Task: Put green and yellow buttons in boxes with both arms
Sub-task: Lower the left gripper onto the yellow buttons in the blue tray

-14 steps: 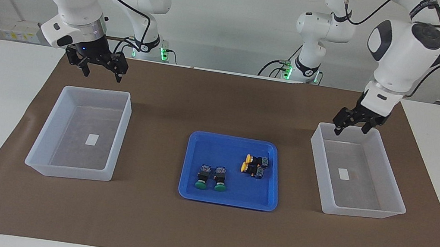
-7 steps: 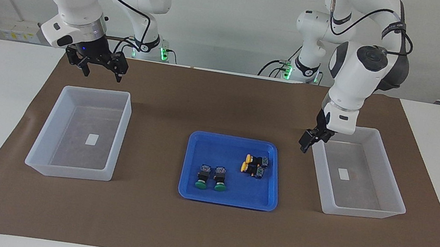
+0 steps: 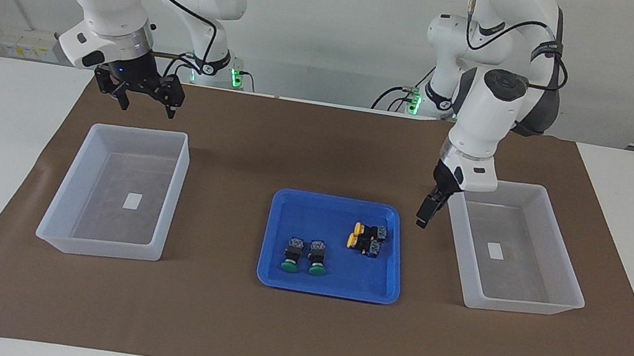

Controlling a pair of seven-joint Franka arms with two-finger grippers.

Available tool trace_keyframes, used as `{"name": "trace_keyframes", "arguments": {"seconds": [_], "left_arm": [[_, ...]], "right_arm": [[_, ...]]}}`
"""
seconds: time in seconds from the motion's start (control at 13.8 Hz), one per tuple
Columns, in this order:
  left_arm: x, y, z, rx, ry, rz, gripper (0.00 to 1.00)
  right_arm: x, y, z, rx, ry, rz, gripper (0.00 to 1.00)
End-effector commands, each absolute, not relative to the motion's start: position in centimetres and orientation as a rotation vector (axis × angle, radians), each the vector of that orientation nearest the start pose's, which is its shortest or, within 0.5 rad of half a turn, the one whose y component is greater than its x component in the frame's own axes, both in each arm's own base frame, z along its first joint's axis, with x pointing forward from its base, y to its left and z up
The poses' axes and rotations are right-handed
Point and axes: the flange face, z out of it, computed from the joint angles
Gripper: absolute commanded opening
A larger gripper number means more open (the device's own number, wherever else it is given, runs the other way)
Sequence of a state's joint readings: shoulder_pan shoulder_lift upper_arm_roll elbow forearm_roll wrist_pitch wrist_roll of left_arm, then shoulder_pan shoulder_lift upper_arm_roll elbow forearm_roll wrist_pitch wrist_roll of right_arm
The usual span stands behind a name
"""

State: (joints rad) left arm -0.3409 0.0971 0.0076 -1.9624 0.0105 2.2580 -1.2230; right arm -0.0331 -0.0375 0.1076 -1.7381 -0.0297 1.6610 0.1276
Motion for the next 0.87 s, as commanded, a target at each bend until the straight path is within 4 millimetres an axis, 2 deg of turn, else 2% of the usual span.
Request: {"name": "trace_keyframes", "arguments": {"seconds": [0.0, 0.22, 0.51, 0.65, 0.8], "left_arm": [[56.2, -20.3, 43.0, -2.904, -1.550, -0.262, 1.00], [56.1, -24.4, 38.0, -2.822, -1.672, -0.202, 1.00], [55.7, -26.6, 34.3, -2.770, -1.718, -0.159, 1.00], [55.2, -27.7, 32.9, -2.763, -1.707, -0.141, 1.00], [55.0, -28.1, 32.9, -2.747, -1.733, -0.136, 1.00]], "right_arm": [[54.0, 3.4, 57.5, -3.151, 0.058, 0.045, 1.00], [54.0, 3.4, 57.5, -3.151, 0.056, 0.043, 1.00], [54.0, 3.5, 57.5, -3.151, 0.056, 0.043, 1.00], [54.0, 3.4, 57.5, -3.150, 0.058, 0.043, 1.00], [54.0, 3.4, 57.5, -3.150, 0.058, 0.043, 1.00]]}}
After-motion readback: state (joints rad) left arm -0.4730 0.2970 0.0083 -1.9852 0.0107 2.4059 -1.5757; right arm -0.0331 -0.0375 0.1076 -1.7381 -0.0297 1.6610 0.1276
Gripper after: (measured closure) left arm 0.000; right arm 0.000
